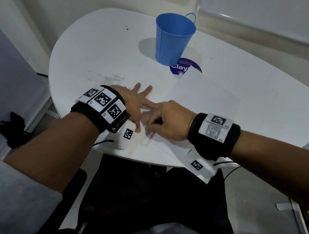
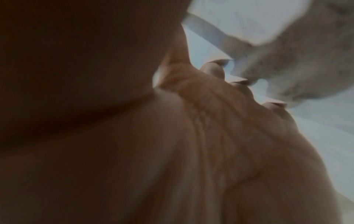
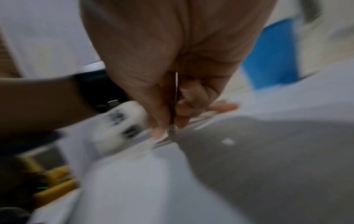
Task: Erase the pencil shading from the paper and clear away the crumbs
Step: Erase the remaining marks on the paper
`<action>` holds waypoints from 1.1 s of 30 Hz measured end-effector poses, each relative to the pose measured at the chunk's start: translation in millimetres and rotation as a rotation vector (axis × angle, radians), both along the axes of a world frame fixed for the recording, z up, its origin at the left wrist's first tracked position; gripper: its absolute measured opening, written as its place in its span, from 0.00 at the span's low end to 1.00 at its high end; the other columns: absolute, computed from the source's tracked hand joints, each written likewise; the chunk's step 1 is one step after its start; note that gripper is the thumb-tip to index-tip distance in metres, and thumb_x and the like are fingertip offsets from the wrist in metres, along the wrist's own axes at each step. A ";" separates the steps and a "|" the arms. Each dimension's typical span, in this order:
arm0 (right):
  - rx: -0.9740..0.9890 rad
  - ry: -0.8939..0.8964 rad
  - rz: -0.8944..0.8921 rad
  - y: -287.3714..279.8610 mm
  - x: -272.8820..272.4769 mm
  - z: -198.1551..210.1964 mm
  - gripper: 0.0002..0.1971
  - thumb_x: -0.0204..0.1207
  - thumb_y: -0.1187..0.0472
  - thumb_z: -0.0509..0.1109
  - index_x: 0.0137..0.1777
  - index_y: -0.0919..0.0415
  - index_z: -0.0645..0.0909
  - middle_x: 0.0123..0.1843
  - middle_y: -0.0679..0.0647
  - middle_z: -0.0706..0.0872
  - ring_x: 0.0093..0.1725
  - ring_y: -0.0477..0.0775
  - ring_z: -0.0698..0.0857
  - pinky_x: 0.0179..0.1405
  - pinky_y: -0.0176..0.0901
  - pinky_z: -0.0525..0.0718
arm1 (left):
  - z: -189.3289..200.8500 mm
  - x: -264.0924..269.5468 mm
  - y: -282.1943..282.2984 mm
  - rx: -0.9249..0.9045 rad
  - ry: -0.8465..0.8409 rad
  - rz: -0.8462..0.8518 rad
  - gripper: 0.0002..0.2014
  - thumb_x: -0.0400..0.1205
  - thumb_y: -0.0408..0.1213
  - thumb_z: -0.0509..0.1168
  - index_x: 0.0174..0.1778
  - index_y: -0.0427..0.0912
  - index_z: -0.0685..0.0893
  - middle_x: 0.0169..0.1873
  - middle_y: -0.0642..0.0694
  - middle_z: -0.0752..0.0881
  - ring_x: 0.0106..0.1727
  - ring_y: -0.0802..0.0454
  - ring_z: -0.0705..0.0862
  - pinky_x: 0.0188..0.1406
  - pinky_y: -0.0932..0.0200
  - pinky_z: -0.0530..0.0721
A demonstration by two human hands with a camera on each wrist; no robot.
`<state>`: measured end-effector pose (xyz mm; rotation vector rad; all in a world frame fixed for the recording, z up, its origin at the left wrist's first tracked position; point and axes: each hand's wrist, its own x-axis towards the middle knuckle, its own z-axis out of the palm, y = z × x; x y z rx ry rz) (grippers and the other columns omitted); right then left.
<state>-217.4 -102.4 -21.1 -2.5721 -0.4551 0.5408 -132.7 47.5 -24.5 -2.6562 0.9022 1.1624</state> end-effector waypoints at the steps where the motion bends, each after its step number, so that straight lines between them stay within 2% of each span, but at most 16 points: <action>1: -0.019 0.017 0.066 3.7 -2.2 0.4 0.08 0.78 0.61 0.72 0.46 0.51 0.93 0.41 0.43 0.91 0.39 0.41 0.85 0.46 0.39 0.85 | -0.6 0.0 0.6 -0.005 0.006 0.006 0.58 0.70 0.50 0.82 0.82 0.79 0.44 0.84 0.54 0.23 0.84 0.45 0.22 0.85 0.30 0.38; 4: 0.010 -0.007 -0.014 -1.9 1.7 0.4 0.08 0.77 0.62 0.73 0.47 0.51 0.93 0.41 0.37 0.90 0.39 0.37 0.84 0.46 0.31 0.83 | -2.7 0.0 0.1 0.000 0.002 0.003 0.59 0.69 0.51 0.83 0.82 0.79 0.45 0.83 0.55 0.22 0.84 0.46 0.22 0.85 0.30 0.39; 7: 0.005 -0.008 0.008 -2.3 -1.0 2.1 0.08 0.78 0.62 0.73 0.48 0.52 0.93 0.43 0.40 0.92 0.40 0.40 0.85 0.49 0.35 0.84 | -2.4 0.0 0.9 0.006 -0.004 0.002 0.59 0.70 0.50 0.82 0.82 0.79 0.44 0.83 0.55 0.22 0.84 0.46 0.22 0.85 0.30 0.39; 9: 0.010 0.047 0.100 0.4 -7.3 1.6 0.07 0.78 0.63 0.73 0.49 0.55 0.93 0.41 0.31 0.89 0.40 0.36 0.85 0.46 0.28 0.82 | -0.7 -1.4 -0.1 0.013 -0.003 -0.003 0.60 0.70 0.50 0.82 0.82 0.79 0.41 0.84 0.53 0.23 0.84 0.44 0.22 0.85 0.30 0.37; 10: 0.013 0.024 0.059 -4.8 -2.8 1.5 0.07 0.77 0.62 0.74 0.49 0.54 0.93 0.39 0.25 0.87 0.40 0.32 0.84 0.47 0.24 0.80 | 0.4 -1.9 -1.1 0.022 -0.005 -0.011 0.60 0.71 0.51 0.82 0.81 0.79 0.39 0.84 0.53 0.22 0.84 0.44 0.22 0.85 0.30 0.38; 11: 0.014 -0.023 -0.042 -14.2 6.4 0.3 0.06 0.77 0.60 0.74 0.49 0.53 0.93 0.39 0.26 0.87 0.41 0.31 0.85 0.50 0.25 0.81 | 1.7 -1.7 -2.1 0.031 -0.008 -0.022 0.60 0.71 0.52 0.81 0.81 0.79 0.38 0.84 0.52 0.22 0.84 0.43 0.22 0.85 0.30 0.39; 13: 0.019 -0.105 -0.239 -27.9 18.6 -1.6 0.07 0.78 0.60 0.73 0.48 0.53 0.93 0.45 0.40 0.92 0.45 0.41 0.88 0.56 0.40 0.85 | 2.7 -1.7 -1.8 0.045 -0.007 -0.035 0.60 0.72 0.53 0.80 0.81 0.79 0.36 0.83 0.52 0.22 0.84 0.43 0.22 0.85 0.29 0.40; 14: 0.009 -0.108 -0.232 -26.1 15.1 -0.6 0.08 0.78 0.61 0.72 0.47 0.53 0.93 0.47 0.44 0.93 0.44 0.44 0.88 0.55 0.42 0.85 | 2.9 -2.2 -1.2 0.043 -0.006 -0.032 0.60 0.72 0.53 0.80 0.81 0.79 0.37 0.83 0.52 0.22 0.84 0.43 0.22 0.85 0.29 0.40; 17: 0.012 0.005 0.099 1.6 -19.3 1.0 0.08 0.78 0.62 0.72 0.48 0.53 0.93 0.49 0.41 0.92 0.45 0.41 0.87 0.52 0.33 0.82 | 1.8 -3.8 -0.1 0.036 -0.021 -0.023 0.59 0.72 0.52 0.81 0.82 0.79 0.38 0.84 0.52 0.23 0.84 0.43 0.23 0.85 0.30 0.37; 18: 0.021 0.030 0.126 3.2 -21.8 2.3 0.08 0.78 0.62 0.72 0.50 0.53 0.93 0.50 0.40 0.92 0.46 0.40 0.86 0.52 0.31 0.81 | 1.8 -4.2 -0.4 0.040 -0.026 -0.023 0.59 0.72 0.52 0.80 0.82 0.78 0.38 0.84 0.52 0.23 0.84 0.43 0.23 0.85 0.31 0.37; 20: 0.002 -0.038 -0.064 -14.9 2.7 0.6 0.08 0.77 0.62 0.73 0.50 0.53 0.93 0.49 0.39 0.91 0.47 0.41 0.86 0.51 0.31 0.80 | 3.3 -5.4 -1.8 0.052 -0.031 -0.032 0.59 0.73 0.53 0.80 0.82 0.77 0.37 0.84 0.51 0.23 0.85 0.43 0.23 0.85 0.31 0.37; 22: -0.037 -0.154 -0.280 -33.6 22.6 -0.5 0.08 0.77 0.62 0.71 0.45 0.54 0.92 0.41 0.45 0.91 0.43 0.49 0.87 0.46 0.37 0.81 | 5.0 -5.7 -1.8 0.071 -0.032 -0.042 0.58 0.74 0.55 0.78 0.82 0.77 0.36 0.84 0.50 0.23 0.84 0.41 0.23 0.85 0.30 0.38; 24: -0.061 -0.156 -0.209 -29.9 11.4 -2.2 0.09 0.77 0.62 0.69 0.40 0.55 0.91 0.36 0.49 0.90 0.39 0.52 0.87 0.43 0.41 0.84 | 4.0 -5.5 -1.3 0.065 -0.023 -0.035 0.59 0.73 0.54 0.79 0.82 0.77 0.35 0.84 0.50 0.23 0.84 0.41 0.23 0.85 0.29 0.38; 27: -0.044 0.042 0.076 -14.3 -20.2 0.5 0.07 0.78 0.59 0.71 0.48 0.52 0.92 0.44 0.45 0.92 0.43 0.46 0.88 0.50 0.38 0.84 | 2.8 -4.0 -0.4 0.052 -0.018 -0.025 0.59 0.73 0.53 0.79 0.82 0.78 0.37 0.84 0.51 0.23 0.84 0.43 0.23 0.85 0.30 0.36; 31: -0.113 -0.177 -0.298 -55.7 22.2 -1.8 0.07 0.75 0.63 0.70 0.43 0.58 0.91 0.41 0.50 0.92 0.45 0.53 0.88 0.50 0.45 0.85 | 4.5 -5.7 -0.4 0.040 -0.002 -0.006 0.57 0.74 0.53 0.78 0.83 0.78 0.38 0.85 0.52 0.24 0.85 0.44 0.23 0.85 0.32 0.35; 33: -0.117 -0.198 -0.227 -50.2 7.7 -5.6 0.08 0.74 0.63 0.68 0.40 0.59 0.90 0.38 0.51 0.91 0.41 0.55 0.87 0.46 0.46 0.86 | 4.4 -5.6 -0.1 0.041 -0.005 -0.006 0.57 0.74 0.54 0.78 0.83 0.78 0.39 0.85 0.52 0.25 0.85 0.44 0.23 0.85 0.32 0.34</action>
